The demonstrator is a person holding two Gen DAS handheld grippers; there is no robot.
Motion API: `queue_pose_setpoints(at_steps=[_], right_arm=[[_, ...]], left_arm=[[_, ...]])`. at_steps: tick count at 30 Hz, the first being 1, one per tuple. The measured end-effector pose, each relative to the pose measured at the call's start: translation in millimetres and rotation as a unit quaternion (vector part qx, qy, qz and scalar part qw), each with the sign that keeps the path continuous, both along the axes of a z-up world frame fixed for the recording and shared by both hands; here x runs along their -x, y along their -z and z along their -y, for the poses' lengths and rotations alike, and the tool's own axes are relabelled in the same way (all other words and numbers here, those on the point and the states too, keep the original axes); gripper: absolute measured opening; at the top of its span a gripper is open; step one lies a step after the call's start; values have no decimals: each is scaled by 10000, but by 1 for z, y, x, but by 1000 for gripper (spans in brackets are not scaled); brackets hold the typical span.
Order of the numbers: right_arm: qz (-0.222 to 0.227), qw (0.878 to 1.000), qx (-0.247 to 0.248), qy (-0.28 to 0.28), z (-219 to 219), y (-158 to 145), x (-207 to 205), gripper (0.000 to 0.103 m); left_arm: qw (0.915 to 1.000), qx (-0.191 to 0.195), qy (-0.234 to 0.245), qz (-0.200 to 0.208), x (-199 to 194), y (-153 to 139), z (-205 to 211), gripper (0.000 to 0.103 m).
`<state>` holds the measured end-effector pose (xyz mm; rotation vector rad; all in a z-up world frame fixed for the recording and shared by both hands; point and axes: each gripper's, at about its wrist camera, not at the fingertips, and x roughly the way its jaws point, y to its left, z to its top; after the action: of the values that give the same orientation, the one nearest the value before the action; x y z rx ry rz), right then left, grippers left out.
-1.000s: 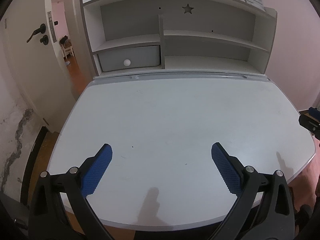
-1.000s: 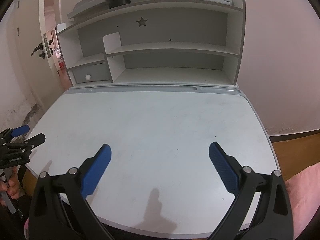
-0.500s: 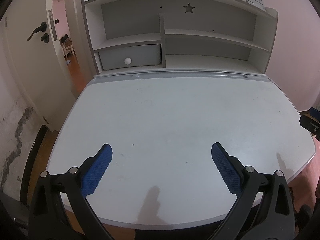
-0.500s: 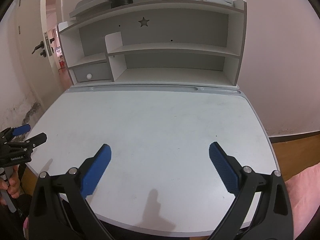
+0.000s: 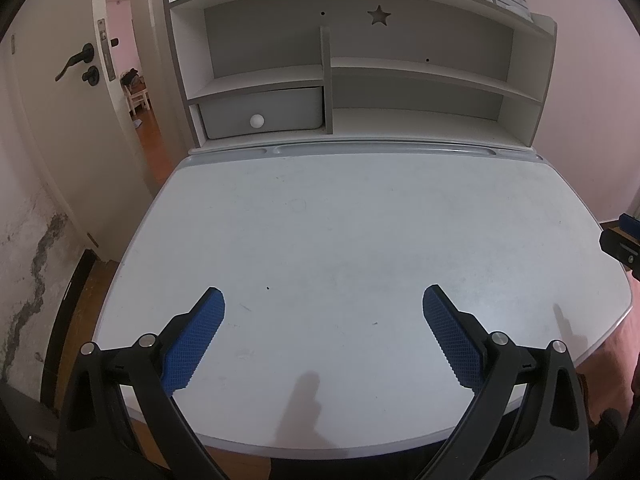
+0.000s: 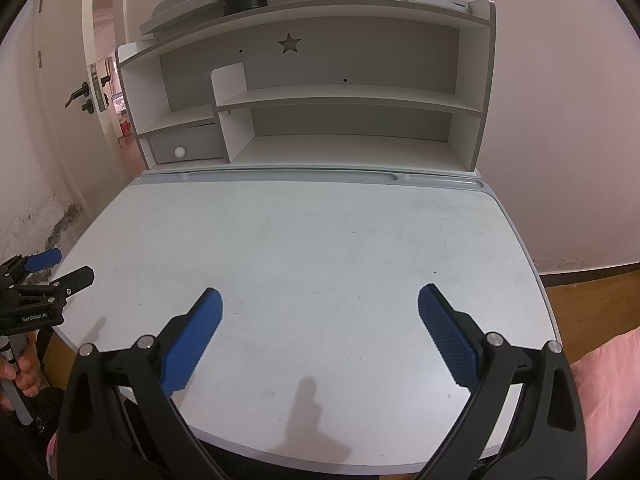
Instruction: Collect trash
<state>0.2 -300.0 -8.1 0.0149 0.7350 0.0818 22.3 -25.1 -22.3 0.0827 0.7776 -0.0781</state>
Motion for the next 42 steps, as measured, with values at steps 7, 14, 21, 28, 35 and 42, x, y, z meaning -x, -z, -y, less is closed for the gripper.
queue_pose_setpoints(at_steps=[7, 14, 21, 28, 35, 42], right_arm=[[-8, 10000, 0, 3, -1, 1, 0, 95], [-4, 10000, -3, 6, -2, 1, 1, 95], [-5, 10000, -3, 18, -1, 1, 0, 95], [-1, 10000, 4, 20, 0, 1, 1, 95], [-3, 10000, 5, 25, 1, 1, 2, 95], [-4, 10000, 1, 34, 3, 1, 1, 95]], left_arm=[[10000, 8, 1, -16, -1, 1, 0, 96], [10000, -9, 3, -5, 1, 0, 0, 96], [10000, 15, 38, -28, 0, 2, 0, 96], [10000, -37, 32, 16, 3, 2, 3, 96], [9999, -108, 45, 45, 5, 2, 6, 96], [9996, -196, 90, 167, 8, 0, 10, 96]])
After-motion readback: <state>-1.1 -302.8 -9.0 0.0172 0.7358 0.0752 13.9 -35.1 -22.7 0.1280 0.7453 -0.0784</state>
